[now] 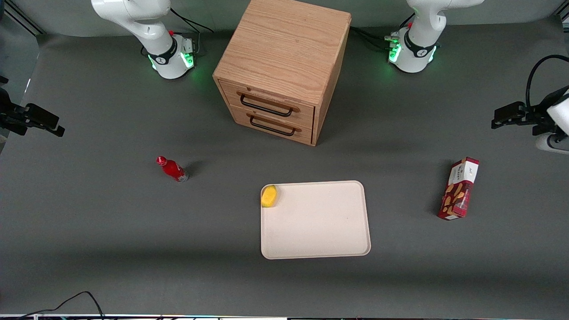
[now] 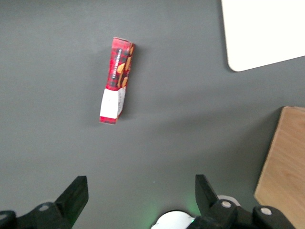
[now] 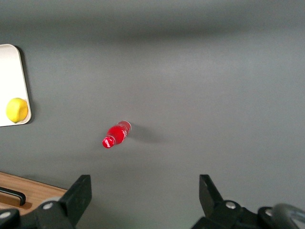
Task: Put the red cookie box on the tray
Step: 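Lower the open left gripper onto the red plaid shortbread box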
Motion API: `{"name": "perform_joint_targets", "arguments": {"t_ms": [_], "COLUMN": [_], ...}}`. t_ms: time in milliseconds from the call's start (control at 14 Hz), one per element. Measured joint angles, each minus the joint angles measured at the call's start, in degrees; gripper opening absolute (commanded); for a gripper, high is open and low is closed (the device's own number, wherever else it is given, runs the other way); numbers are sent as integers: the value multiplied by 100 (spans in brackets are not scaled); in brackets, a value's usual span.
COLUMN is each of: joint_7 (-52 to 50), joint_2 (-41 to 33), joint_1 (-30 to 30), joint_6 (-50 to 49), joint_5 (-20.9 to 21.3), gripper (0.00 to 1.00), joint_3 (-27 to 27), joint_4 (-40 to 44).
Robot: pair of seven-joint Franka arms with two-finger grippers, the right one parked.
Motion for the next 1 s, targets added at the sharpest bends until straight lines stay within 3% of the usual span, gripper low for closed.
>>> {"name": "perform_joint_targets", "arguments": {"t_ms": [500, 1000], "joint_7": [376, 2115], "joint_2": [111, 766], "joint_1": [22, 119], "joint_6": [212, 3887], "joint_5": [156, 104], "gripper": [100, 100], "joint_3": [78, 659], "joint_4": [-229, -2685]}}
